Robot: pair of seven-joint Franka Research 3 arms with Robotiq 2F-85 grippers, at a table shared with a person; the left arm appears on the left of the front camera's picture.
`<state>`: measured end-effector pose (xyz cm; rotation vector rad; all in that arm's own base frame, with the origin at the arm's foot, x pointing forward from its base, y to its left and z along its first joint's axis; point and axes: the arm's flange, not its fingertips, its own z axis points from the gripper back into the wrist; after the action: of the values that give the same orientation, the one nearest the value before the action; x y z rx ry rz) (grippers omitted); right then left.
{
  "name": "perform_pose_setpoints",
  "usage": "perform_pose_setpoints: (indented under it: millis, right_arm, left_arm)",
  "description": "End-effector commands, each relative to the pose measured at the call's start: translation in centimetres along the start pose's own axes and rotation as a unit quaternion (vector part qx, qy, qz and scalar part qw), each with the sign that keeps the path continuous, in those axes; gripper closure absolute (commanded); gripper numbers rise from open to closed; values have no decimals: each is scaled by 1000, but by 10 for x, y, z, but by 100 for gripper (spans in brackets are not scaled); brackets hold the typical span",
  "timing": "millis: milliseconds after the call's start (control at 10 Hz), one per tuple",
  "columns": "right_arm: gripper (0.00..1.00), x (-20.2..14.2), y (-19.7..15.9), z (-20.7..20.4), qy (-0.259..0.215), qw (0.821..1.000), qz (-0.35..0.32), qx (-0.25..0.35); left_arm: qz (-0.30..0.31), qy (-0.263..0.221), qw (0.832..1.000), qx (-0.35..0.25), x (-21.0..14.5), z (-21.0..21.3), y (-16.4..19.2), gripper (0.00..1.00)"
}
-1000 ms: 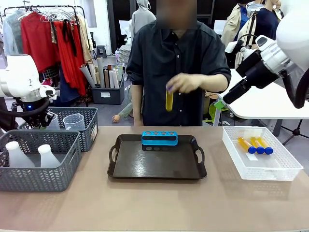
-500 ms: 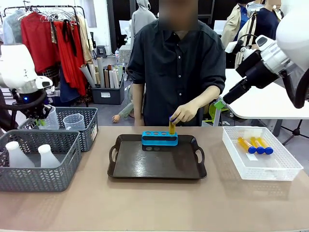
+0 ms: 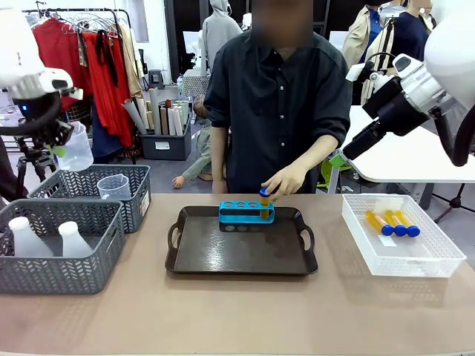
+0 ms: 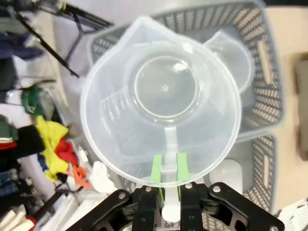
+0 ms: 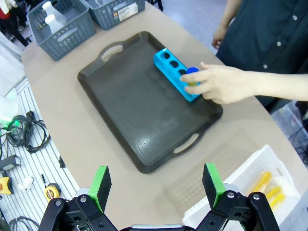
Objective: Prepare the laboratory tools.
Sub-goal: Pick up one Large Measuring Cup and place it on the Handle tray.
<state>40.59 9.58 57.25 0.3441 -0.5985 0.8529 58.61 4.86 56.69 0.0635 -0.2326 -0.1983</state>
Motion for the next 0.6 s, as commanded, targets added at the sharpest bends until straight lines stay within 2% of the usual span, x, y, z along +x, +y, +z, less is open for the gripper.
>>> perform_pose_setpoints:
  millis: [0, 500]
  right_arm:
    - [0, 1, 0, 1, -7, 1000, -1, 7]
    - [0, 1, 0, 1, -7, 1000, -1, 7]
  left_arm:
    - [-44, -14, 999, 8, -14, 24, -15, 100]
    - [-138, -17, 990, -12, -23, 105, -57, 100]
